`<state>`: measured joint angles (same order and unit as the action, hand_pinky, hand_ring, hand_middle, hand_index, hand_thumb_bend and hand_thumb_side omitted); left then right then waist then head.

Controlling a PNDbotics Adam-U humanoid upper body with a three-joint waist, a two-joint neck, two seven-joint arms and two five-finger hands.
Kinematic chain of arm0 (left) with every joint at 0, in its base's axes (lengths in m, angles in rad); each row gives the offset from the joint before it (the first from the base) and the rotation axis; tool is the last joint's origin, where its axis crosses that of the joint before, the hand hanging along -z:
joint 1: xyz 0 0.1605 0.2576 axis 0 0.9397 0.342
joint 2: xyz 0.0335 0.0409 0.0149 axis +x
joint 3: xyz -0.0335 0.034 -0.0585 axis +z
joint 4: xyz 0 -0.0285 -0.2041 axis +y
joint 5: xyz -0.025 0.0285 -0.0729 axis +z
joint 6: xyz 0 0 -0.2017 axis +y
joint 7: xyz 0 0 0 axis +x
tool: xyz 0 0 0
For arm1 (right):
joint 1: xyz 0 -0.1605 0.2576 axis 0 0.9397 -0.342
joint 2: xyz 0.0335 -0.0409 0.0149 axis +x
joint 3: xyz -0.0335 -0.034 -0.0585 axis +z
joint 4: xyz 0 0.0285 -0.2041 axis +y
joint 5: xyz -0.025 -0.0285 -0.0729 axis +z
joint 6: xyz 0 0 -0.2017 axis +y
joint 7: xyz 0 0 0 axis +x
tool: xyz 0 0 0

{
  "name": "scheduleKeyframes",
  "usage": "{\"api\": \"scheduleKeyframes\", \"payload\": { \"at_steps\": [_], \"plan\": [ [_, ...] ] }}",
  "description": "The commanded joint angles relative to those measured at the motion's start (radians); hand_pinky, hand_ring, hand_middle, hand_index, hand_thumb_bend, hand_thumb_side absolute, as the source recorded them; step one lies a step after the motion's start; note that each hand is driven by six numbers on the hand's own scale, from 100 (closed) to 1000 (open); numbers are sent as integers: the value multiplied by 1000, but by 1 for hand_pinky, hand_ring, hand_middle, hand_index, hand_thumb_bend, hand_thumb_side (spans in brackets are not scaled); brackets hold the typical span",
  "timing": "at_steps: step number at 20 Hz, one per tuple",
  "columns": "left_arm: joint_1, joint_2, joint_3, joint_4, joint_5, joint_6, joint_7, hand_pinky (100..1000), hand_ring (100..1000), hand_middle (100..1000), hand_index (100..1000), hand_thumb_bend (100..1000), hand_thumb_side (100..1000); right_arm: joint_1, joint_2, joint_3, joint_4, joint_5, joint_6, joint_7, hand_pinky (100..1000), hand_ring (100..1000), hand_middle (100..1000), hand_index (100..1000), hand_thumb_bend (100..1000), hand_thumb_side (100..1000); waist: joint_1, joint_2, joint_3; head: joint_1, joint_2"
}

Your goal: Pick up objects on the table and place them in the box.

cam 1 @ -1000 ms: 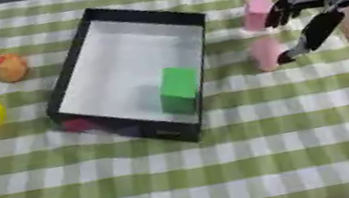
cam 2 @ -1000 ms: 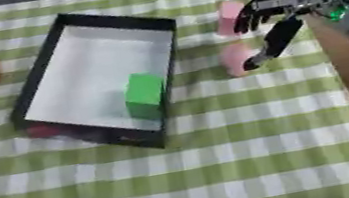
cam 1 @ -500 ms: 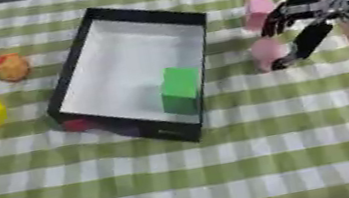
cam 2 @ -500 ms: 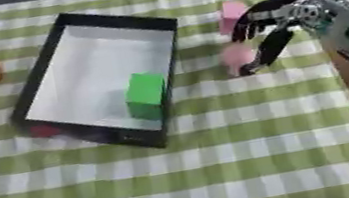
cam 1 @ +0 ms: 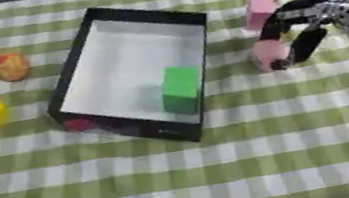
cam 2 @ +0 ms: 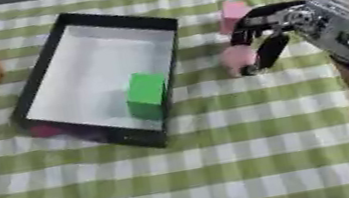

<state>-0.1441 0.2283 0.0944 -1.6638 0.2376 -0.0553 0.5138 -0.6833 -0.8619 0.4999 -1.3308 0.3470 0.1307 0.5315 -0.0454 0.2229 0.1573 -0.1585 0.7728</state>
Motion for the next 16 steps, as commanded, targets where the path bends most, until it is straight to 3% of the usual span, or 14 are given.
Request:
{"api": "scheduleKeyframes", "payload": {
  "at_steps": [1,4,5,9,13,16],
  "plan": [
    [-9,11,-1,-11,2,-2,-4,742,689,686,769,400,636,-14,-18,-6,-2,3,3,-28,835,726,569,628,291,100,13,-4,0,2,-3],
    [-10,11,0,-11,1,-2,-5,742,690,686,770,399,636,-9,-27,-5,-26,-18,9,-41,835,724,568,617,288,100,12,-4,0,3,-3],
    [-9,12,0,-12,1,-2,-5,742,691,686,769,398,636,-10,-31,-6,-34,-24,10,-44,835,717,558,566,278,100,12,-5,-2,3,-3],
    [-10,17,1,-13,-1,-2,-5,742,691,687,769,396,635,0,-85,-30,-125,-76,4,-60,836,717,557,558,270,100,11,-7,-7,4,-3],
    [-8,22,3,-14,-3,-2,-3,742,692,687,769,395,635,-6,-142,-84,-240,-127,-1,-61,840,718,554,554,245,100,10,-9,-14,1,-3],
    [-7,24,5,-15,-4,-2,-1,742,693,687,769,393,635,-20,-173,-141,-388,-168,47,-38,843,719,552,553,230,100,9,-12,-18,-5,-3]
  ]
}}
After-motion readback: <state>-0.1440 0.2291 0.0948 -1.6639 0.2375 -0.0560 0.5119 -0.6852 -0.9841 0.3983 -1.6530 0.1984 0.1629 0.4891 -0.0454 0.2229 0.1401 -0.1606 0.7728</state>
